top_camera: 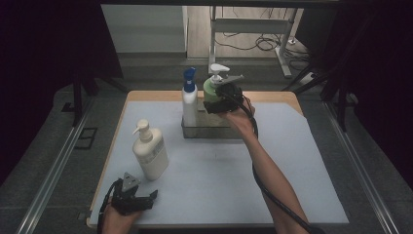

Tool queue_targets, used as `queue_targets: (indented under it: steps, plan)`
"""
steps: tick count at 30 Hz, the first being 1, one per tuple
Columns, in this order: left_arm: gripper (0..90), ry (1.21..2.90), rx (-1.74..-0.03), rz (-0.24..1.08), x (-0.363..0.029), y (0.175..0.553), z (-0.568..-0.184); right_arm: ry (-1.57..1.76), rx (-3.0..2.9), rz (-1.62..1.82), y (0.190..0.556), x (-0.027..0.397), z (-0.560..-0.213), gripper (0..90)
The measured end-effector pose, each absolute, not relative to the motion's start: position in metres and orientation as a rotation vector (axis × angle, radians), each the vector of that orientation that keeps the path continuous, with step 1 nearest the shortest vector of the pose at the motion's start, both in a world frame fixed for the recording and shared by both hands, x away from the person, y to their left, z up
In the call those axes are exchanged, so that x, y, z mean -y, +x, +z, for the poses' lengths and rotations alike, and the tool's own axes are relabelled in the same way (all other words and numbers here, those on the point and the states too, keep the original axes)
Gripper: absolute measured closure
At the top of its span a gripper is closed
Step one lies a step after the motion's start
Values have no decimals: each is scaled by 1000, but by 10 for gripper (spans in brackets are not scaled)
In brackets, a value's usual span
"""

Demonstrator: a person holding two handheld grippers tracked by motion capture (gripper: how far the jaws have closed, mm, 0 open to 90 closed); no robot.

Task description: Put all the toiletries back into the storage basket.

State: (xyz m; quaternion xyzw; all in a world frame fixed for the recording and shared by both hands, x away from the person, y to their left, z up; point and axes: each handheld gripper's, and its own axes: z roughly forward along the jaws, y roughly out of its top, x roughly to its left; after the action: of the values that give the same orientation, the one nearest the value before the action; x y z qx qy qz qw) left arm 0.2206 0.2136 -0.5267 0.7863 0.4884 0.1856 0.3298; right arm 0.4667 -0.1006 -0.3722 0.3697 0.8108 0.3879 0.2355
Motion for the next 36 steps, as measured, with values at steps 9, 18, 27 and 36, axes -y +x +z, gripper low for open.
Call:
queue_targets:
  steps: [9, 18, 27, 36]
  plan:
    - [106, 2058, -1278, 485, -214, 221, -527, 1039, -2246, 1061, 469, 104, -385, 123]
    - [106, 2057, -1278, 486, -214, 221, -527, 1059, -2270, 1051, 472, 108, -397, 124]
    - [106, 2058, -1278, 485, -214, 221, -527, 1073, -2290, 1030, 473, 108, -410, 124]
    - [105, 2058, -1278, 485, -214, 221, -527, 1091, -2307, 1018, 475, 108, -420, 122]
